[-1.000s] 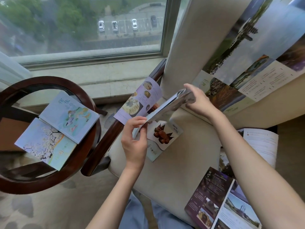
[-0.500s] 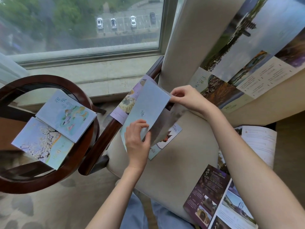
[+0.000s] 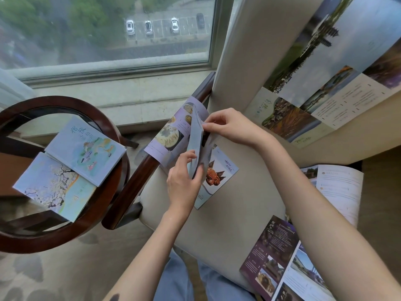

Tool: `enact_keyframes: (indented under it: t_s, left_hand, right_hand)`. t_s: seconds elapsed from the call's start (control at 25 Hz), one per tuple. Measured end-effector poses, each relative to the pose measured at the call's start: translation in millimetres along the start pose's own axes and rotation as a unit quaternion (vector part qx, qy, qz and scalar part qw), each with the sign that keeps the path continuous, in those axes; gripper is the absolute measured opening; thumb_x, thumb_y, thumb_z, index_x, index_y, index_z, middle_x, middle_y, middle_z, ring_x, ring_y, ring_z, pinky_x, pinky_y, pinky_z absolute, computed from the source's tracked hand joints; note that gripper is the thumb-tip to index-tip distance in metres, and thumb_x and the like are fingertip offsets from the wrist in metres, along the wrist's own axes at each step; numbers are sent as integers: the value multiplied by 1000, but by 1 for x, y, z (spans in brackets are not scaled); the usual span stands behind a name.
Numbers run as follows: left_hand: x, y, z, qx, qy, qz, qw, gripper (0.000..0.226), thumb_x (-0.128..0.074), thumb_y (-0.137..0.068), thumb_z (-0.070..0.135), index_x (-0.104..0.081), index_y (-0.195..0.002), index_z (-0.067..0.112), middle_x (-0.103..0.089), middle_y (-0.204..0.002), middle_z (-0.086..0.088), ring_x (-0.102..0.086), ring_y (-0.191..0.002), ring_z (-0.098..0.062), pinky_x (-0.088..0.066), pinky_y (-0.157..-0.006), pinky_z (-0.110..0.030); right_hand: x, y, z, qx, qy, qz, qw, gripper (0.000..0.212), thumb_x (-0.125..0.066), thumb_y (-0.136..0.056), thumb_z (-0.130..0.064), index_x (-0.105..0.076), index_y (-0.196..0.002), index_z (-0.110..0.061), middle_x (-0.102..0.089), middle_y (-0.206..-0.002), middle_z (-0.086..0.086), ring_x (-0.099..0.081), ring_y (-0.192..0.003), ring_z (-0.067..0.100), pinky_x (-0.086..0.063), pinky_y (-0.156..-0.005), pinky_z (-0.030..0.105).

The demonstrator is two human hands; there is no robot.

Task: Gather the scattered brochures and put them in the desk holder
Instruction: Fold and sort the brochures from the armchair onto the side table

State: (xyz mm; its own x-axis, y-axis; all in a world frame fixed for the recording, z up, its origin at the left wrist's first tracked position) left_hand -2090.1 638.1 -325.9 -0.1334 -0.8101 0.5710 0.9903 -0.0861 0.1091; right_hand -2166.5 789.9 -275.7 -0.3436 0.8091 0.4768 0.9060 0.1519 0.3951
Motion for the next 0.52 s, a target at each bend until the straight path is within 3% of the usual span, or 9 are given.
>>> enact_keyframes:
  t_s: [0.08, 0.16, 0.28, 0.36, 0.44, 0.52]
  left_hand:
    - [3, -3, -6, 46, 80, 15, 996, 8, -58, -90, 17, -55, -98, 16, -66, -103, 7, -64, -95, -4, -53, -83, -28]
    - [6, -5, -14, 84, 128, 29, 988, 4, -54, -92, 13, -55, -93, 17, -66, -89, 6, -63, -85, 2, -50, -74, -14]
    - [10, -9, -19, 86, 121, 24, 989, 6, -53, -92, 11, -57, -95, 15, -66, -88, 3, -61, -82, 1, -48, -72, -13]
    - [9, -11, -19, 81, 138, 16, 987, 8, -54, -91, 10, -59, -95, 15, -65, -87, 5, -60, -81, 8, -47, -72, -9]
    - [10, -12, -17, 78, 160, 13, 984, 9, -55, -91, 10, -60, -93, 17, -64, -85, 9, -60, -80, 10, -46, -69, -6]
    - [14, -14, -14, 62, 172, 10, 983, 11, -57, -90, 12, -61, -92, 22, -64, -85, 14, -60, -82, 11, -45, -68, -4]
  right_hand:
    - [5, -1, -2, 11, -19, 6, 1000, 22, -56, -90, -33, -70, -93, -16, -70, -97, 2, -62, -95, 15, -47, -87, 37]
    - [13, -2, -2, 31, -5, 19, 999, 21, -58, -89, -34, -66, -104, -22, -65, -109, -9, -56, -107, 9, -42, -87, 27]
    - [9, -4, -9, 89, 91, 10, 992, 37, -67, -82, -35, -60, -118, -28, -55, -127, -13, -42, -125, 6, -28, -104, 25]
    - [-1, -7, -11, 90, 89, -15, 992, 25, -70, -80, -31, -66, -105, -25, -63, -117, -10, -50, -116, 5, -32, -105, 26]
    - [-9, -9, -13, 82, 71, -41, 993, 11, -70, -80, -26, -70, -88, -19, -69, -97, -7, -58, -97, 6, -42, -91, 25]
    - [-14, -11, -14, 87, 77, -40, 992, 10, -70, -80, -25, -69, -82, -16, -69, -87, -4, -60, -88, 12, -46, -83, 30]
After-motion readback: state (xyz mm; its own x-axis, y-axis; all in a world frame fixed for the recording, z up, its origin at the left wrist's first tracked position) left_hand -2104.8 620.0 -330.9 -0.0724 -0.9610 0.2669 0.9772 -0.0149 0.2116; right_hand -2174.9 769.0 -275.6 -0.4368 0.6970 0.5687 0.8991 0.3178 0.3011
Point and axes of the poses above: each hand's wrist, its own y-axis away from the middle knuckle, its own x-axis out of the back of the hand, z = x × y, the point moved 6 cm from there along -y, towards the middle knuckle
